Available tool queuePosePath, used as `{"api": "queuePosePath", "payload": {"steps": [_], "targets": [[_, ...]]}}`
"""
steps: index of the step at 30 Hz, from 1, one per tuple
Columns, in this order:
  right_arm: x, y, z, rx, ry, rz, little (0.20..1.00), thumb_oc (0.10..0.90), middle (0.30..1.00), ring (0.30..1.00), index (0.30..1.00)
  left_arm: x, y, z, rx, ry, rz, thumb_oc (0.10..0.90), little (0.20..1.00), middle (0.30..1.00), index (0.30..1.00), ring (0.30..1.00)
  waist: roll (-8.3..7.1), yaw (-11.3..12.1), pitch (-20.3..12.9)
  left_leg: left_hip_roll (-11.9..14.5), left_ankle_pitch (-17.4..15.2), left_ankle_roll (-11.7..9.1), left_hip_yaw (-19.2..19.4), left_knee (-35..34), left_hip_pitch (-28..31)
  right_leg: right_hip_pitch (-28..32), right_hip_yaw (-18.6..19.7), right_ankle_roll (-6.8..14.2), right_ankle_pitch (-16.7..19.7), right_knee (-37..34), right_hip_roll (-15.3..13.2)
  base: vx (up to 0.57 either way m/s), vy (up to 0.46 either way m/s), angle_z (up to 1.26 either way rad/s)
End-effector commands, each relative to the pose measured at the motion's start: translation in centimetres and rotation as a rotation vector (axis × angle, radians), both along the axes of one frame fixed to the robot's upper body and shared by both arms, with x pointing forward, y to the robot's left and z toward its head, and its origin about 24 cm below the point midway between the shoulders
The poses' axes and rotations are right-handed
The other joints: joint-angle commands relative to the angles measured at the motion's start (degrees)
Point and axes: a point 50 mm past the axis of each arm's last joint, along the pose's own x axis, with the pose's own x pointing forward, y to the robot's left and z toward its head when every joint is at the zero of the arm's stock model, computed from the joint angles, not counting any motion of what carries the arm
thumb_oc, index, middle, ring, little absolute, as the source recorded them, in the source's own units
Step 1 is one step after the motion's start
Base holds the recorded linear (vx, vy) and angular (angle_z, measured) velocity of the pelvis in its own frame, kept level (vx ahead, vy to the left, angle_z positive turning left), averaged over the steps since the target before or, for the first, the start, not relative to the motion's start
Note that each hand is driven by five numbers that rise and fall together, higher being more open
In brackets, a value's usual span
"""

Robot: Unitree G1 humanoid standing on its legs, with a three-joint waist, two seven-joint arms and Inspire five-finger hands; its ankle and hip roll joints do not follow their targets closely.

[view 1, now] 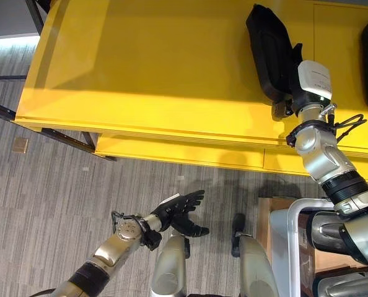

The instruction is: Move parts from the plastic box to the shelf.

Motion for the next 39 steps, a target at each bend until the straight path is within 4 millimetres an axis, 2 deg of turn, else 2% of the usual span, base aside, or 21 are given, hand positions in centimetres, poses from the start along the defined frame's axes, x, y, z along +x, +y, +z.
{"api": "queuePosePath", "payload": {"steps": [1, 16, 26, 32, 39], "targets": [[-0.2, 0.5, -0.1, 0.01, 0.069, 0.117, 1.0, 0.9, 1.0, 1.0, 1.0, -0.3, -1.9, 1.6, -0.112, -0.065, -0.058, 0.9, 1.0, 1.0, 1.0, 1.0, -0.08, 0.0, -0.5, -2.6, -6.6, 3.0, 2.0, 4.5, 1.2, 3.9, -1.5, -2.6, -4.1, 1.0, 2.8, 0.04, 0.0, -0.04], [-0.5, 1.8, 0.2, 0.017, 0.082, 0.237, 1.0, 0.9, 1.0, 1.0, 1.0, -0.5, -1.8, 1.6, -0.107, -0.044, -0.071, 0.9, 1.0, 1.0, 1.0, 1.0, -0.21, 0.2, -0.7, -2.7, -6.8, 3.3, 1.8, 4.3, 3.0, 5.9, -1.6, -2.7, -4.3, 0.7, 2.7, 0.0, -0.003, 0.0], [-0.7, 2.0, 2.8, 0.103, -0.001, 0.261, 1.0, 0.9, 1.0, 1.0, 1.0, -0.9, -1.7, 1.4, -0.098, -0.024, -0.091, 0.9, 1.0, 1.0, 1.0, 1.0, -0.13, 0.1, -1.4, -2.9, -7.4, 3.3, 1.6, 4.9, 3.7, 7.1, -1.5, -2.8, -4.6, 0.7, 2.5, 0.02, -0.002, 0.0], [-0.5, 1.9, 3.6, 0.303, -0.052, 0.293, 1.0, 0.9, 1.0, 1.0, 1.0, -1.2, -2.0, 1.2, -0.099, -0.005, -0.105, 0.9, 1.0, 1.0, 1.0, 1.0, 0.31, 0.3, -1.9, -3.1, -7.6, 3.4, 1.4, 4.5, 4.6, 8.3, -1.5, -2.9, -4.8, 0.2, 2.4, 0.05, 0.004, 0.01], [-0.6, 2.7, 4.8, 0.316, -0.129, 0.319, 1.0, 0.9, 1.0, 1.0, 1.0, -1.2, -2.3, 1.2, -0.112, -0.007, -0.115, 0.9, 1.0, 1.0, 1.0, 1.0, 0.91, 0.4, -1.9, -3.4, -7.7, 3.3, 1.2, 4.4, 4.8, 8.3, -1.4, -3.0, -4.9, 0.4, 2.3, 0.0, 0.0, 0.0]]}}
